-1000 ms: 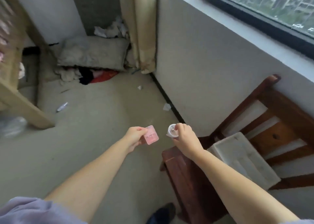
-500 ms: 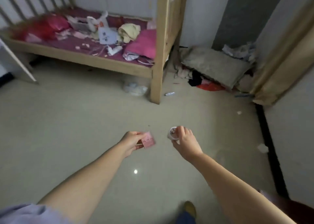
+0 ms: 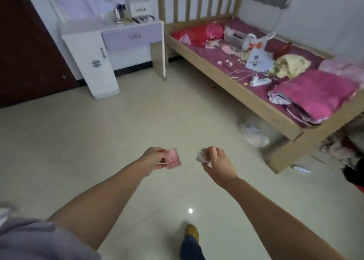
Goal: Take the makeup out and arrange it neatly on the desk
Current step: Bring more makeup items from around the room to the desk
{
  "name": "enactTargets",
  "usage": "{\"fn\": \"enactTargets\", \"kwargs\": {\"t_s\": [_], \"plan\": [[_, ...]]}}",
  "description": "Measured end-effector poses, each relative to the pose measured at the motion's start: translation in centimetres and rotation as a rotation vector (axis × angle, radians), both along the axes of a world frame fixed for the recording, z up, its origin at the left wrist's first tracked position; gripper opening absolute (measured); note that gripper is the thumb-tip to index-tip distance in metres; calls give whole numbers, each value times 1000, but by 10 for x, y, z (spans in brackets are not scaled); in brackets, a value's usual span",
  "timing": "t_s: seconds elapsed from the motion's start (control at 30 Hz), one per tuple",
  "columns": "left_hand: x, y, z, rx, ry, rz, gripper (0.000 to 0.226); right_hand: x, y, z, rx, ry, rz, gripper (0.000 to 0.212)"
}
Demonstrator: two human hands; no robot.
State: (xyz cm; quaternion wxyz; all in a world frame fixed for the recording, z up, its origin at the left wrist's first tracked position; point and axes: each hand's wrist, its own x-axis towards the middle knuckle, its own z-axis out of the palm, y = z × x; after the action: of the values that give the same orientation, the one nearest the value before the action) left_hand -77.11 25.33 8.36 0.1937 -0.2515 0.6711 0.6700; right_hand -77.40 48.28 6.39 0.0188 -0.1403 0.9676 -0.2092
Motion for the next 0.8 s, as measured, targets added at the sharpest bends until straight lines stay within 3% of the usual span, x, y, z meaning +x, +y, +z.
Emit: {"fn": "enactTargets", "kwargs": {"t_s": [0.37,0.53,0.8], "plan": [[-141,-128,-2,52,3,335,5,-219,-147,8,44,-61,369,36],[-204,-237,-21,43,14,463,11,-309,-263,-5,89,-35,519,41],[-333,-427,12,-35,26,514,10,-451,-441,17,25,-33,520,38]]}}
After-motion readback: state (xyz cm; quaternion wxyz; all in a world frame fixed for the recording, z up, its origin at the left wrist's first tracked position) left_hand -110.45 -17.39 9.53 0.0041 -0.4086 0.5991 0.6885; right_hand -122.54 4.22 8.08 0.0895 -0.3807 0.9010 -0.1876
